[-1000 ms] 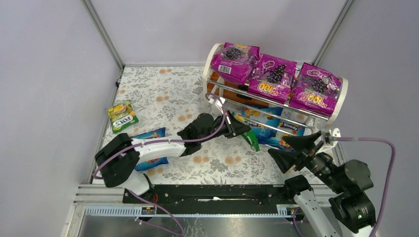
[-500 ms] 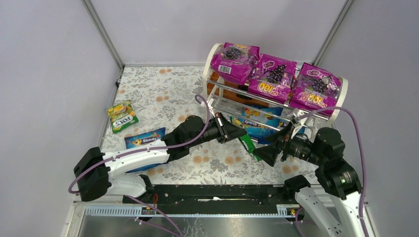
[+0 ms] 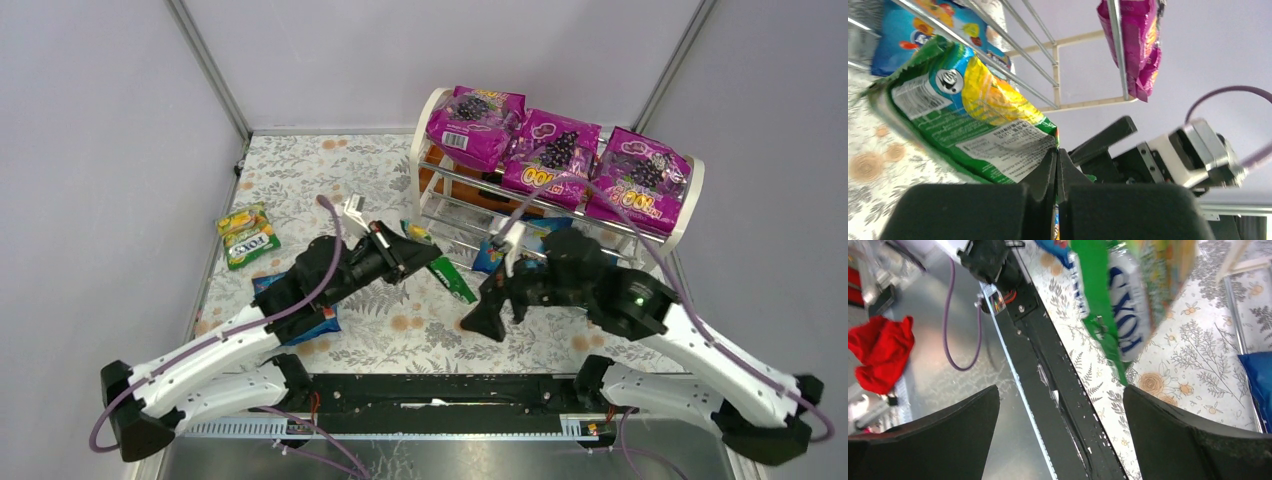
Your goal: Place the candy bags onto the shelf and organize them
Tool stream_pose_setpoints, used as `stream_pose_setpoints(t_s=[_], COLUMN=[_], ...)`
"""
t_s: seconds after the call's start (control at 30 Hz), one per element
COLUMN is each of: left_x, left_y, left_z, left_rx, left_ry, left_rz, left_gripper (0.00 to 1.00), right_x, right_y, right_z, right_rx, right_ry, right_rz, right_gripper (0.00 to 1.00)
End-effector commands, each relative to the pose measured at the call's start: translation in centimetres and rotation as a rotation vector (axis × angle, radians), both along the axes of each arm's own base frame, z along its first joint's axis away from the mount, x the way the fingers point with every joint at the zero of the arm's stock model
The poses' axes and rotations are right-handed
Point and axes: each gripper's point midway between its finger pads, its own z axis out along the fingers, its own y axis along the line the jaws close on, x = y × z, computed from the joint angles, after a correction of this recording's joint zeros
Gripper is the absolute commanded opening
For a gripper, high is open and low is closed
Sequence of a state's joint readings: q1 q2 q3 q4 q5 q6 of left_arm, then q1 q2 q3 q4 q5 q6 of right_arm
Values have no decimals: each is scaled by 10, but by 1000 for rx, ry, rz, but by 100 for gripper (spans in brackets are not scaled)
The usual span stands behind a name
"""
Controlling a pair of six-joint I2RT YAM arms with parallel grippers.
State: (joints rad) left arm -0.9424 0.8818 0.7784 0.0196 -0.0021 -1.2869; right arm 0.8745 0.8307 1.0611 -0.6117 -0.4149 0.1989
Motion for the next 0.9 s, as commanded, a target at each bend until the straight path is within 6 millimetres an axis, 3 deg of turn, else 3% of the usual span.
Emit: stream_pose_setpoints(t_s=[0.0, 0.2, 0.47, 0.7, 0.87], left_x=[5, 4, 3, 1, 0], left_y=[25, 38, 44, 40, 37], left_z=[5, 12, 14, 24, 27], left_rx=[22, 38, 37, 2, -2], left_ry=[8, 16, 35, 25, 19], left_rz=[70, 74, 66, 36, 15], left_gripper=[0, 0, 0, 0, 0], right_x=[21, 52, 51, 66, 75], right_y=[27, 49, 75, 95, 99], right_z=[10, 9, 13, -14, -16], right_rx=[-55, -152, -97, -87, -27], right_ry=[-211, -379, -618, -725, -804], right_rz=[-108, -309, -292, -326, -386], right_gripper=[100, 100, 100, 83, 71])
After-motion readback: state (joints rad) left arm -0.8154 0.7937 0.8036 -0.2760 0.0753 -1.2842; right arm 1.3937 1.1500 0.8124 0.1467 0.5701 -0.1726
